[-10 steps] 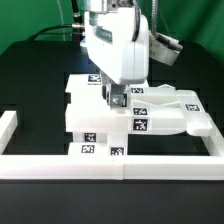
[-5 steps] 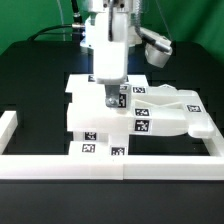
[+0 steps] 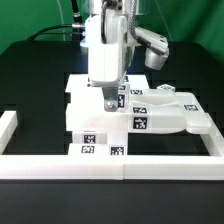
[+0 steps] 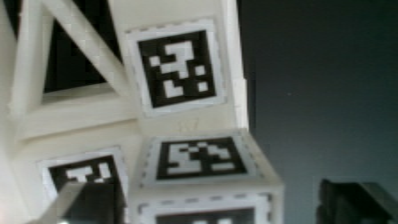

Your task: Assemble chair

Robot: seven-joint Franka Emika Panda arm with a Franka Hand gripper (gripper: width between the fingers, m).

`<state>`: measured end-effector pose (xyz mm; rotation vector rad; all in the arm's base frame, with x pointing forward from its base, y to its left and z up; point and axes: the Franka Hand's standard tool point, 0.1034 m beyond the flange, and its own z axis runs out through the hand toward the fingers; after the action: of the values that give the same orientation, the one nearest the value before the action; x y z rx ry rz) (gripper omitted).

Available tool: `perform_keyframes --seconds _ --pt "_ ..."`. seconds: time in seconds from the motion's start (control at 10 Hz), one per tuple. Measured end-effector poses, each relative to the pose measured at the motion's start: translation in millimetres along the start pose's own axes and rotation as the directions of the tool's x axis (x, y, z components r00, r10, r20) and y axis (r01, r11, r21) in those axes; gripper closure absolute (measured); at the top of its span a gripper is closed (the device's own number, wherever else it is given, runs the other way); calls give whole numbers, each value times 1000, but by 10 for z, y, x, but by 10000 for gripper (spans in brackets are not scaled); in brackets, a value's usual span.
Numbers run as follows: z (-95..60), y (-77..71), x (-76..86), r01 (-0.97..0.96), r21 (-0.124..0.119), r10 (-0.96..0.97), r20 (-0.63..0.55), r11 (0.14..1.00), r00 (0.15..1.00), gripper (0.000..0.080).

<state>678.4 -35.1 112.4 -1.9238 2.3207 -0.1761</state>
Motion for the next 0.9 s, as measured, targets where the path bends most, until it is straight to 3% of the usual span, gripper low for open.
perform_keyframes --seconds 0.4,0.9 --pt "26 17 -15 292 -5 -292 -1 956 956 153" --pt "23 5 22 641 -5 -641 0 767 767 151"
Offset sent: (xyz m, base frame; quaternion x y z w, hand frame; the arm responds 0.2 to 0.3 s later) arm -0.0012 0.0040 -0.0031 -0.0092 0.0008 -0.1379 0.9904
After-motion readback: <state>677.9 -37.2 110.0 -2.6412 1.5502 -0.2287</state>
